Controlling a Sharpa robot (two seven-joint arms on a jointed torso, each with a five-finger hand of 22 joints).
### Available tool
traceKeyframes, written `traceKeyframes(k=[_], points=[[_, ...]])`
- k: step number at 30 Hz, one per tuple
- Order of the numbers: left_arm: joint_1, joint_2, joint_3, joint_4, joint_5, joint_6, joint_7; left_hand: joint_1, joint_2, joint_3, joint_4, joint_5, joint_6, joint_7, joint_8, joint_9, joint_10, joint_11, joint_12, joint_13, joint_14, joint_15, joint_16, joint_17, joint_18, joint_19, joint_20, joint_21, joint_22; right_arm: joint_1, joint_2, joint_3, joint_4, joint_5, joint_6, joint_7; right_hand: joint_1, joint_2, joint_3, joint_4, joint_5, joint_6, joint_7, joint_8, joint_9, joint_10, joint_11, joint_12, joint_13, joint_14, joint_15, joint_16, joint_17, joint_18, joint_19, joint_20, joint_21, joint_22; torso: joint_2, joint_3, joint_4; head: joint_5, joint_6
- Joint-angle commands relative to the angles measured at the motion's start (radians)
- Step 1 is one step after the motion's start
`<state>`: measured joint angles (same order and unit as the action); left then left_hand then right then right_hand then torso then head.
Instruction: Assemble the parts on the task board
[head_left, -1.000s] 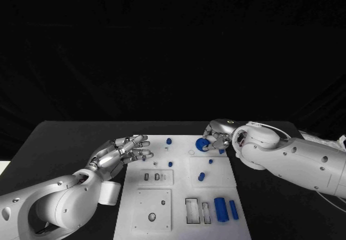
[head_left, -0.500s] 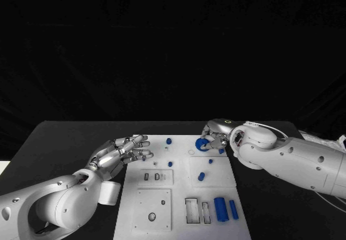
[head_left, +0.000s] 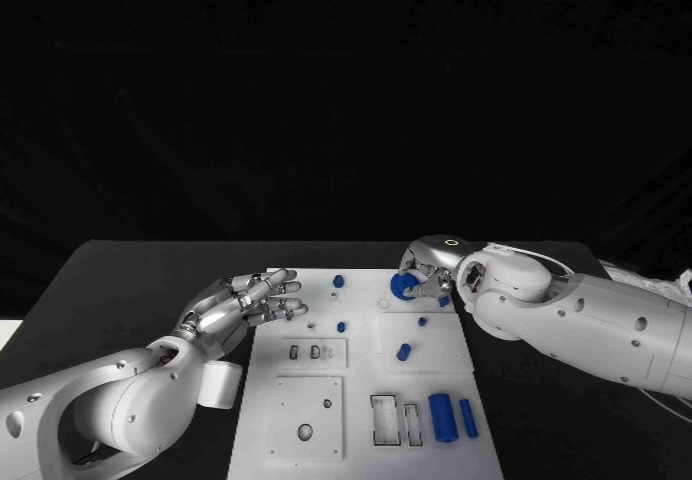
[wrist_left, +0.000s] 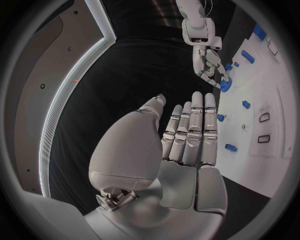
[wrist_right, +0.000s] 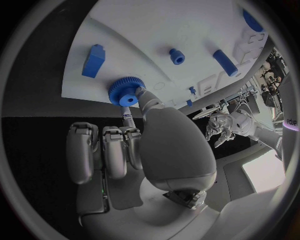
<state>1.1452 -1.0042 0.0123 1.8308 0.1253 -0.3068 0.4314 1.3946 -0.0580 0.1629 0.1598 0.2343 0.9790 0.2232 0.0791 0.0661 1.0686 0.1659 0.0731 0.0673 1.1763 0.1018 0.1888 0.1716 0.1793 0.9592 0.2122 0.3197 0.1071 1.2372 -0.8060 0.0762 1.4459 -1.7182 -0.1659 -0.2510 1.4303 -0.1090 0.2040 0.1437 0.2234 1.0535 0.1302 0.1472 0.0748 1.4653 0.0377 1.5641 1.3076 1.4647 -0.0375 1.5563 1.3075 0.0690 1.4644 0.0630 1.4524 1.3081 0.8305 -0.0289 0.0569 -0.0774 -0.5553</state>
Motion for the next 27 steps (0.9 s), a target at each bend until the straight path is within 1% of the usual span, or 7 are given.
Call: traceKeyframes(k=[1, 7, 11, 13, 18, 23, 27], points=[[0.001, 0.003, 0.001, 0.001, 0.001, 0.022, 0.002, 0.005, 0.001, 0.002, -0.003, 0.002, 0.000, 0.004, -0.006, 0.000, -0.007, 0.000, -0.006, 0.000, -0.002, 0.004, -0.004, 0.001, 0.003, -0.001, 0.003, -0.006, -0.002, -0.010, 0.001, -0.007, 0.009, -0.014, -0.042, 0.009, -0.053, 0.003, 0.002, 0.023, 0.009, 0.031, -0.018, 0.004, 0.006, 0.106, -0.008, 0.007, 0.263, 0.102, -0.005, 0.007, 0.242, -0.019, 0.024, -0.004, 0.008, 0.016, 0.000, -0.0001, 0.0008, 0.002, 0.001], [0.001, 0.004, 0.000, 0.000, 0.001, 0.022, 0.002, 0.006, 0.002, 0.004, -0.004, 0.002, 0.000, 0.003, -0.006, 0.000, -0.006, 0.000, -0.006, 0.000, -0.002, 0.004, -0.005, 0.001, 0.003, -0.001, 0.003, -0.006, -0.002, -0.010, 0.017, -0.006, 0.032, -0.016, -0.119, 0.010, -0.060, 0.005, 0.019, 0.019, 0.032, 0.035, -0.021, 0.002, 0.006, 0.106, -0.012, 0.007, 0.263, 0.103, -0.008, 0.009, 0.248, -0.020, 0.026, -0.006, 0.011, 0.021, 0.000, -0.0011, 0.0021, 0.006, 0.005], [0.001, 0.006, 0.000, -0.001, 0.001, 0.022, 0.001, 0.006, 0.002, 0.004, -0.004, 0.002, 0.000, 0.003, -0.006, 0.000, -0.006, 0.000, -0.006, 0.000, -0.002, 0.004, -0.005, 0.001, 0.003, -0.001, 0.003, -0.006, -0.002, -0.006, 0.038, -0.005, 0.052, -0.029, -0.158, 0.002, -0.064, 0.004, 0.025, 0.017, 0.023, 0.033, -0.020, -0.002, 0.005, 0.106, -0.012, 0.007, 0.263, 0.103, -0.008, 0.009, 0.247, -0.020, 0.026, -0.007, 0.011, 0.021, 0.000, -0.0003, 0.0022, 0.015, 0.006], [0.001, 0.007, 0.000, -0.001, 0.001, 0.022, 0.001, 0.006, 0.002, 0.004, -0.004, 0.002, 0.000, 0.003, -0.006, 0.000, -0.006, 0.000, -0.006, 0.000, -0.002, 0.004, -0.005, 0.001, 0.003, -0.001, 0.003, -0.006, -0.002, -0.001, 0.051, -0.004, 0.063, -0.043, -0.172, -0.004, -0.064, 0.004, 0.028, 0.015, 0.020, 0.034, -0.021, -0.002, 0.005, 0.106, -0.012, 0.007, 0.263, 0.103, -0.008, 0.009, 0.248, -0.020, 0.026, -0.007, 0.011, 0.021, 0.000, -0.0010, 0.0034, 0.014, 0.006], [0.001, 0.009, 0.000, -0.001, 0.001, 0.019, -0.002, 0.007, 0.003, 0.006, -0.005, 0.002, 0.001, 0.003, -0.007, 0.000, -0.006, 0.000, -0.006, 0.000, -0.003, 0.004, -0.006, 0.002, 0.004, -0.001, 0.003, -0.006, -0.002, 0.006, 0.089, -0.004, 0.083, -0.080, -0.181, -0.019, -0.063, 0.002, 0.035, 0.008, 0.012, 0.036, -0.021, -0.003, 0.005, 0.106, -0.012, 0.007, 0.263, 0.103, -0.009, 0.010, 0.250, -0.020, 0.026, -0.007, 0.011, 0.022, -0.001, -0.0051, 0.0081, 0.013, 0.006], [0.001, 0.009, 0.000, -0.001, 0.001, 0.015, -0.004, 0.008, 0.004, 0.008, -0.006, 0.002, 0.001, 0.003, -0.007, 0.000, -0.006, -0.001, -0.006, 0.000, -0.002, 0.004, -0.006, 0.002, 0.004, -0.001, 0.003, -0.007, -0.003, 0.005, 0.133, -0.007, 0.079, -0.102, -0.167, -0.026, -0.064, 0.001, 0.040, 0.003, 0.003, 0.037, -0.021, -0.004, 0.005, 0.106, -0.012, 0.007, 0.263, 0.103, -0.009, 0.010, 0.250, -0.020, 0.026, -0.008, 0.011, 0.021, 0.001, -0.0028, 0.0046, 0.022, 0.005], [0.001, 0.009, 0.000, 0.000, 0.001, 0.014, -0.004, 0.008, 0.004, 0.008, -0.006, 0.002, 0.001, 0.003, -0.007, 0.000, -0.006, -0.001, -0.006, 0.000, -0.002, 0.004, -0.006, 0.002, 0.004, -0.001, 0.003, -0.007, -0.003, -0.005, 0.165, -0.010, 0.063, -0.111, -0.152, -0.028, -0.064, 0.001, 0.042, 0.001, 0.001, 0.037, -0.021, -0.005, 0.005, 0.106, -0.012, 0.007, 0.263, 0.103, -0.009, 0.009, 0.249, -0.020, 0.026, -0.008, 0.011, 0.021, 0.000, -0.0039, 0.0051, 0.022, 0.004]])
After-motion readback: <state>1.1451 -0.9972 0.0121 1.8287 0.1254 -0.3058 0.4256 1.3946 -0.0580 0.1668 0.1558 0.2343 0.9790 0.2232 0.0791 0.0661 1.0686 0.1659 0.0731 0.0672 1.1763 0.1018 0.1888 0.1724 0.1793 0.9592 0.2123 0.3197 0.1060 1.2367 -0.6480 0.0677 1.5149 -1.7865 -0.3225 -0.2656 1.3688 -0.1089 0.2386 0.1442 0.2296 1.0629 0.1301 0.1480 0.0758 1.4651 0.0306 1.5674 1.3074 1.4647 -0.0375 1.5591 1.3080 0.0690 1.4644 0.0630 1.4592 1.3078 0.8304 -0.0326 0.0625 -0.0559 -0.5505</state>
